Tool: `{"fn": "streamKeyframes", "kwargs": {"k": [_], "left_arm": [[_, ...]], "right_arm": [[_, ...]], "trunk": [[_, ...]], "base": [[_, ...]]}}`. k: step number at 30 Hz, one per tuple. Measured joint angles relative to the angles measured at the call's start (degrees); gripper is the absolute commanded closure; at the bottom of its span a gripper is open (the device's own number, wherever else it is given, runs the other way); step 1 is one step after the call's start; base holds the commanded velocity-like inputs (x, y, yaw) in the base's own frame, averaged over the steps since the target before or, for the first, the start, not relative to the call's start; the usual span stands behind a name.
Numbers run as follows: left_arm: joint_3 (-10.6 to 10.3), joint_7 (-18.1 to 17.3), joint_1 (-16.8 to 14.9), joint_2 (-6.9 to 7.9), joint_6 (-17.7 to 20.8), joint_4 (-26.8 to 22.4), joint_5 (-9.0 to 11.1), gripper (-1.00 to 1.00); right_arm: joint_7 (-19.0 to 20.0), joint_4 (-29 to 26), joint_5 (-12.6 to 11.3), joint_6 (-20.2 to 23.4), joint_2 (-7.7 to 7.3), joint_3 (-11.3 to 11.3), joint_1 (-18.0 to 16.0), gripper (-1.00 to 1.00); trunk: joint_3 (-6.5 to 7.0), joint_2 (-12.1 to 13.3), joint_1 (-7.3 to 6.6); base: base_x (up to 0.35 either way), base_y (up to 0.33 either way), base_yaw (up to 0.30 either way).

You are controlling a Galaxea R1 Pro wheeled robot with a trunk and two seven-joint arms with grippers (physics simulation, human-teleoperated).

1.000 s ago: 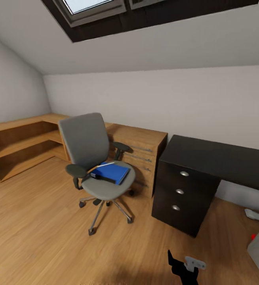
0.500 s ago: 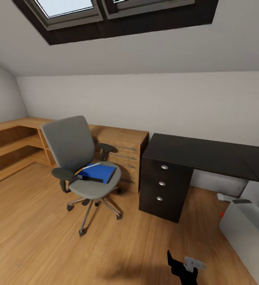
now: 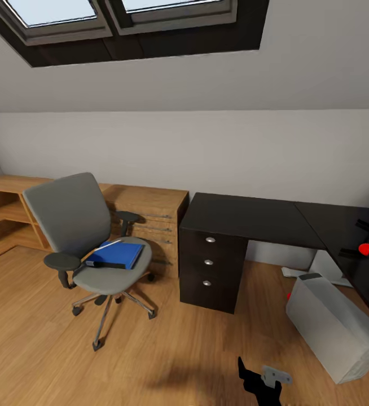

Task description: In the bedroom, organize the workspace by keeping the computer under the desk, ensuring the monitor is on the desk, placing the keyboard on the desk next to the monitor, placing the mouse on the desk next to the keyboard, moving the folder from the swivel chair onto the desk next to the mouse, stacking the notebook on top of the folder with the pen on top of the notebook, and positioning the swivel chair next to the desk.

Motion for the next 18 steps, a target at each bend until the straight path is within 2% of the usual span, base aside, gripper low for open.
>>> {"fn": "streamKeyframes", "kwargs": {"k": [11,18], "left_arm": [[0.0,0.0,0.0,-0.01,0.0,0.0,0.0,-1.0],[0.1,0.0,0.0,-0.07,-0.2,0.0,0.0,-1.0]], "right_arm": [[0.0,0.0,0.2,0.0,0.09,0.0,0.0,-1.0],[0.0,0.0,0.3,0.1,0.17,0.0,0.0,-1.0]], "trunk": [[2.14,4.4,-2.39],[3.4,7.2,-3.93]], "base": [[-0.268,0.064,-0.258],[-0.324,0.087,-0.095]]}}
